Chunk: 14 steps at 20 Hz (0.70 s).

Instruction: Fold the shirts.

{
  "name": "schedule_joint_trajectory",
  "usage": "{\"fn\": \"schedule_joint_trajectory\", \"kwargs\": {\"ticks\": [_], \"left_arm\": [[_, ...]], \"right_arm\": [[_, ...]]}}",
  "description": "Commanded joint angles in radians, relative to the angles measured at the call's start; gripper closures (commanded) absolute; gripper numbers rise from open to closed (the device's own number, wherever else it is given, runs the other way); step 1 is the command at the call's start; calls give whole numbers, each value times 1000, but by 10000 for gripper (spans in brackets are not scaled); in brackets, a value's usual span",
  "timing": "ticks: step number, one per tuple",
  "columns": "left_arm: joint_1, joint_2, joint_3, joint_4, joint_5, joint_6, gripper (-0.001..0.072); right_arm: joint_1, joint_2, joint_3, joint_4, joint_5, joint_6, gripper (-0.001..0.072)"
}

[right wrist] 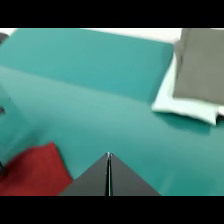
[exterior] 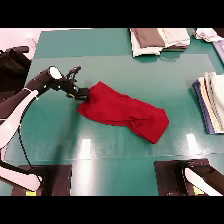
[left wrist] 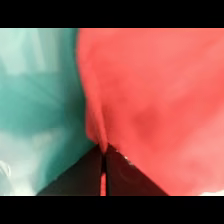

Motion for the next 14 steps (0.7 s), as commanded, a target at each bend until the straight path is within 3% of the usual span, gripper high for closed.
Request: {"fn": "schedule_joint_trajectory", "kwargs": {"ticks": [1,6,7,8,9,14], "left_arm": [[4,27,112,13,-25,10,684],[4,96,254,50,-30,10,684],[4,100,258,49,-30,10,684],[4,100,259,49,-34,10,684],[4,99,259,50,-40,10,684],[4,96,259,50,-46,9,684]], "right_arm": [[-74,-10,-35,-19,167,0,695],[-255,52,-486,-18,262,-4,688],[-277,59,-601,-11,253,-17,530],[-290,59,-703,-1,242,-22,294],[-292,53,-797,24,220,-28,217],[-202,-50,-1032,219,84,-153,219]]}}
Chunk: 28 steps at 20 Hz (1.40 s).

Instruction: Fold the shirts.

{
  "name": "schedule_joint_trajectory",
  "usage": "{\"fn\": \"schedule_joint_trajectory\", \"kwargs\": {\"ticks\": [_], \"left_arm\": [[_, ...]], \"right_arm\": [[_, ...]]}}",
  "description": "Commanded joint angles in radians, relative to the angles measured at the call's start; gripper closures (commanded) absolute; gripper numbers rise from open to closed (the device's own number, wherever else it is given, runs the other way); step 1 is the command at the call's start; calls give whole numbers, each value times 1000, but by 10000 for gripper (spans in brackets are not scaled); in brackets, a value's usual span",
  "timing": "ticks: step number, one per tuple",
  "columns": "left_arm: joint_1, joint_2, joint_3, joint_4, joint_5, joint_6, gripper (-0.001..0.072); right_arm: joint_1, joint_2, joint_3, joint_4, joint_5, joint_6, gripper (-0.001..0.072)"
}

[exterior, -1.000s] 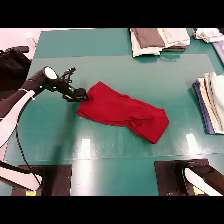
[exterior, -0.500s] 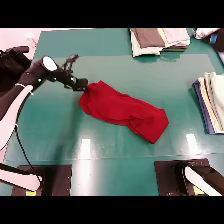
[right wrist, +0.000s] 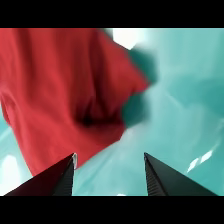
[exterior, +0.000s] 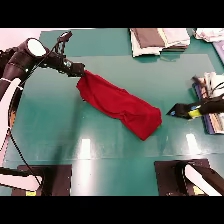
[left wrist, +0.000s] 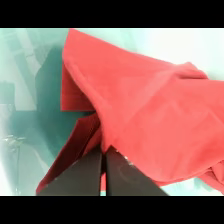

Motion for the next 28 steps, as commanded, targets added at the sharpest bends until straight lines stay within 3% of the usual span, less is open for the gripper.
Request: {"fn": "schedule_joint_trajectory", "kwargs": {"ticks": [1,3,5,6,7,8,15,19,24,28], "left_arm": [[1,2,6,2,-5,0,684],[1,2,6,2,-8,0,684],[1,2,6,2,-18,0,684],[1,2,6,2,-23,0,684],[1,3,6,2,-24,0,684],[1,8,8,6,-24,0,684],[1,319,214,195,-2,-1,684],[1,556,342,206,41,0,685],[1,743,362,206,91,-1,686],[1,714,332,207,-9,-15,685]], "right_arm": [[74,-72,-130,111,-105,-63,219],[145,-116,-107,109,-175,-63,223],[194,-151,-60,101,-203,-63,283],[211,-164,-34,94,-208,-63,353],[226,-170,-2,75,-208,-69,673],[235,-166,30,55,-207,-72,696],[156,97,458,-30,-150,-46,696],[86,204,713,-29,-82,2,696],[51,203,907,-28,71,69,697],[56,98,937,31,219,130,697]]}}
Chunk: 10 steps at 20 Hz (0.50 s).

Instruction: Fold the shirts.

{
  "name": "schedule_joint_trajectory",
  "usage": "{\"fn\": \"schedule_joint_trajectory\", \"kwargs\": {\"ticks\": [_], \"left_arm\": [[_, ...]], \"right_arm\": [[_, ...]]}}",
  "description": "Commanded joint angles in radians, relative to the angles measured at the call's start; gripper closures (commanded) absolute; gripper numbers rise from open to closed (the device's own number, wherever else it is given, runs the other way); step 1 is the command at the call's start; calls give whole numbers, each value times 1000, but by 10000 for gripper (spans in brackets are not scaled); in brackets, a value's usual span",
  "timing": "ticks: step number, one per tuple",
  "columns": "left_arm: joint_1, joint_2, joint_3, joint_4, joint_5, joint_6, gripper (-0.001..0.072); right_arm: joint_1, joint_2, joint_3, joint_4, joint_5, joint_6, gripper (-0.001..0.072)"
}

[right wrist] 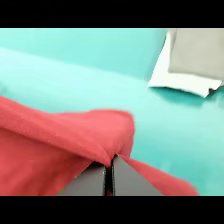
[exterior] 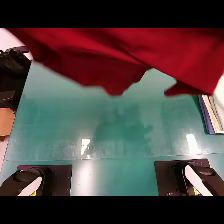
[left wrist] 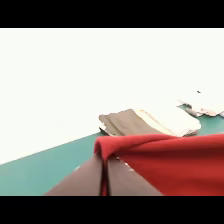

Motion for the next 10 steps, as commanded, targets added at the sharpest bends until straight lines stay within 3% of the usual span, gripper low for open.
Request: {"fn": "schedule_joint_trajectory", "kwargs": {"ticks": [1,5,8,9,10], "left_arm": [[1,-22,-49,7,-92,-21,686],[1,-158,-243,7,-211,-21,685],[1,-262,-415,7,-211,-16,685],[1,-294,-464,8,-195,-16,684],[1,-320,-499,16,-176,-16,684]], "right_arm": [[13,-72,-8,42,124,51,697],[155,-127,-278,32,117,52,696],[278,-169,-509,24,-6,50,692],[304,-187,-562,25,-63,43,590],[320,-211,-602,25,-122,42,322]]}}
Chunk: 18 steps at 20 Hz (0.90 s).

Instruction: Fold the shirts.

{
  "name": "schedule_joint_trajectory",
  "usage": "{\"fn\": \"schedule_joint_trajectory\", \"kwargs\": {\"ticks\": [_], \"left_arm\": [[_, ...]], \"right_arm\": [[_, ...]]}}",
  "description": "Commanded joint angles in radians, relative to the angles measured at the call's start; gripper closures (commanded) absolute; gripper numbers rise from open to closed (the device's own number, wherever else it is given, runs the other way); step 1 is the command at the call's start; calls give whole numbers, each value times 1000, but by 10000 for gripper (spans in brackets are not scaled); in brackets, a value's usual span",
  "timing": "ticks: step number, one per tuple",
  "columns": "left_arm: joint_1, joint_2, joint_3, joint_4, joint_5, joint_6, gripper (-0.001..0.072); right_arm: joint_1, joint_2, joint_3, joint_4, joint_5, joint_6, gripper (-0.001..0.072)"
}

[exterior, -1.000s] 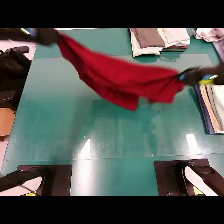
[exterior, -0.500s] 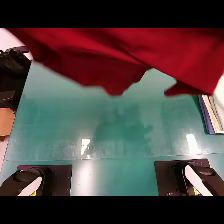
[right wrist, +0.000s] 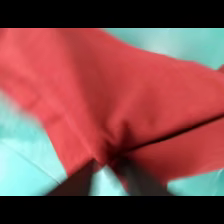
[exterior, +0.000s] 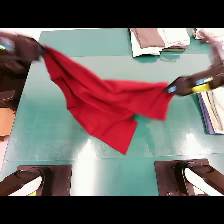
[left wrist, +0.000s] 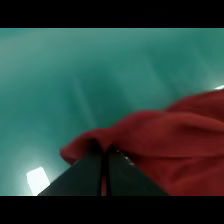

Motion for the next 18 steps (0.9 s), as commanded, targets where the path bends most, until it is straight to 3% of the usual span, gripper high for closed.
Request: {"fn": "schedule_joint_trajectory", "kwargs": {"ticks": [1,5,9,15,18], "left_arm": [[0,-105,-146,15,23,1,684],[0,-134,-153,60,41,1,684],[0,-133,-153,64,50,0,684],[0,-133,-153,63,70,-3,685],[0,-133,-153,63,69,-7,684]], "right_arm": [[84,-73,-169,3,-166,-4,196],[21,-142,-169,-5,-176,-27,195],[-107,-201,-169,-147,-153,-27,195],[-204,-408,-169,-135,-163,-59,195],[-192,-492,-169,-60,-209,-88,195]]}}
